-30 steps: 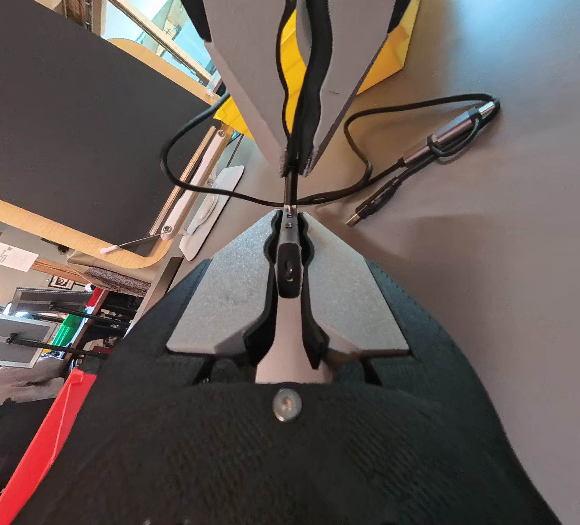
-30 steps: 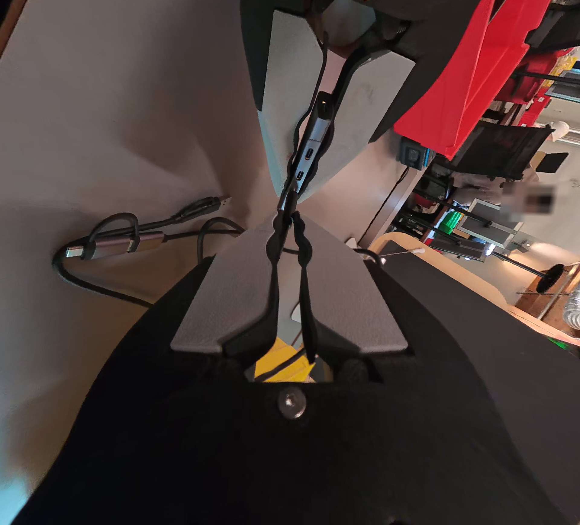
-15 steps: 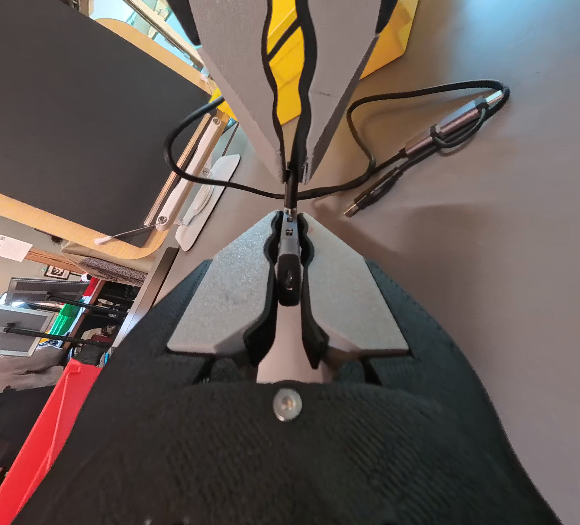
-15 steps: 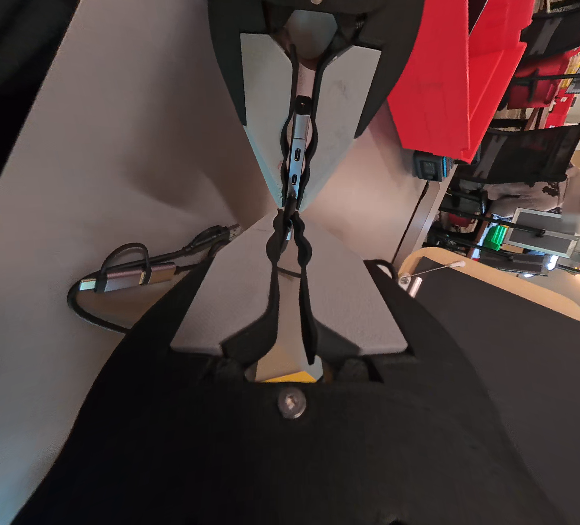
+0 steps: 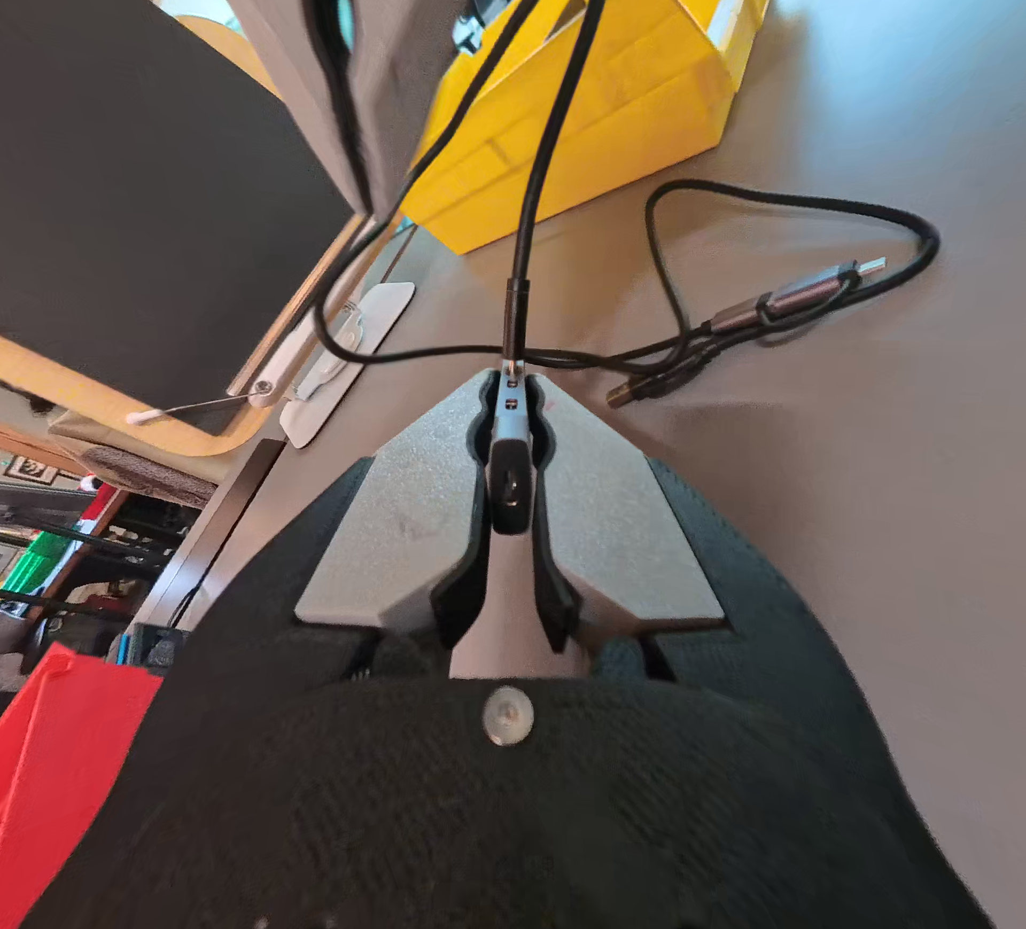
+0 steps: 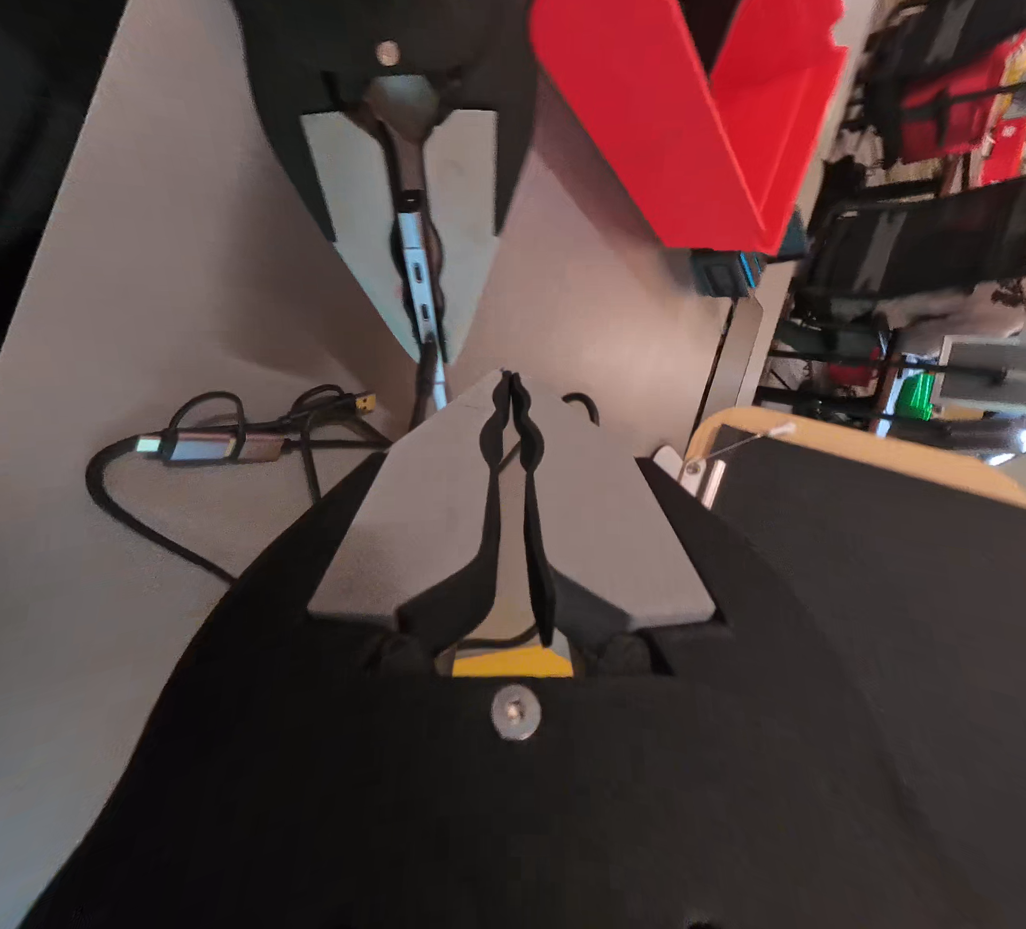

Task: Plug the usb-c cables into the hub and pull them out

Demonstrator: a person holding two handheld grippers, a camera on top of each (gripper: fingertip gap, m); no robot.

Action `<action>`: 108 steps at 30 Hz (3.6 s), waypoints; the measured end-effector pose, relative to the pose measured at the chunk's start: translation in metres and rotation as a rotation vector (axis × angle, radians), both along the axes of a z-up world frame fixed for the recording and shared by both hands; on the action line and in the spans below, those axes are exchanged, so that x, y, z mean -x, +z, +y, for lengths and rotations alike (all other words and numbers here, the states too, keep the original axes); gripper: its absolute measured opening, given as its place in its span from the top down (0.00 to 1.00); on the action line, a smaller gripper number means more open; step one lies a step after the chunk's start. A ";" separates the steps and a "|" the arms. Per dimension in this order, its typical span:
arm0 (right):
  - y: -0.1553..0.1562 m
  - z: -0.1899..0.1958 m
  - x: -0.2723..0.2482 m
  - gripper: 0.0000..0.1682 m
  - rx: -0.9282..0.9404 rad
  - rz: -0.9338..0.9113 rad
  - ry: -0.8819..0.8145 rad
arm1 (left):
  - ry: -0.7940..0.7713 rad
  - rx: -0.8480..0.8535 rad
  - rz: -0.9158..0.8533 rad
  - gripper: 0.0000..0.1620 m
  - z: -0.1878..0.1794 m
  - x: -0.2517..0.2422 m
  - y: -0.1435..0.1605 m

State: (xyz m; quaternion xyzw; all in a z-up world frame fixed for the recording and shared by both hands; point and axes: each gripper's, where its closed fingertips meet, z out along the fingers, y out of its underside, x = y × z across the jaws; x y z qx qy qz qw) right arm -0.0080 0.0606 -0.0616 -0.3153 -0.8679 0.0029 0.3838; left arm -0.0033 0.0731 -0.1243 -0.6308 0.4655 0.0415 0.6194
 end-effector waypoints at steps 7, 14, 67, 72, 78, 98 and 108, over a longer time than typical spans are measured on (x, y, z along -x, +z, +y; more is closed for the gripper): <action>0.008 0.003 -0.009 0.89 0.278 0.138 -0.085 | 0.009 0.055 -0.046 0.95 0.003 0.005 -0.003; 0.046 -0.019 -0.010 0.98 0.418 0.390 -0.157 | 0.007 0.172 -0.215 0.95 0.006 0.012 0.002; -0.034 0.001 0.019 0.99 0.801 0.342 -0.054 | -0.060 0.394 -0.355 0.97 0.003 0.011 -0.005; -0.019 0.001 0.018 1.00 0.926 0.366 -0.050 | -0.107 0.367 -0.433 0.96 0.003 0.008 0.007; -0.023 -0.002 0.020 0.99 1.004 0.313 -0.057 | -0.127 0.367 -0.455 0.96 0.001 0.008 0.010; -0.019 -0.007 0.015 0.98 1.235 0.355 -0.038 | -0.153 0.321 -0.403 0.95 -0.006 0.002 0.010; -0.032 0.006 0.001 0.96 0.772 0.159 -0.058 | -0.181 0.320 -0.353 0.95 -0.002 -0.003 0.014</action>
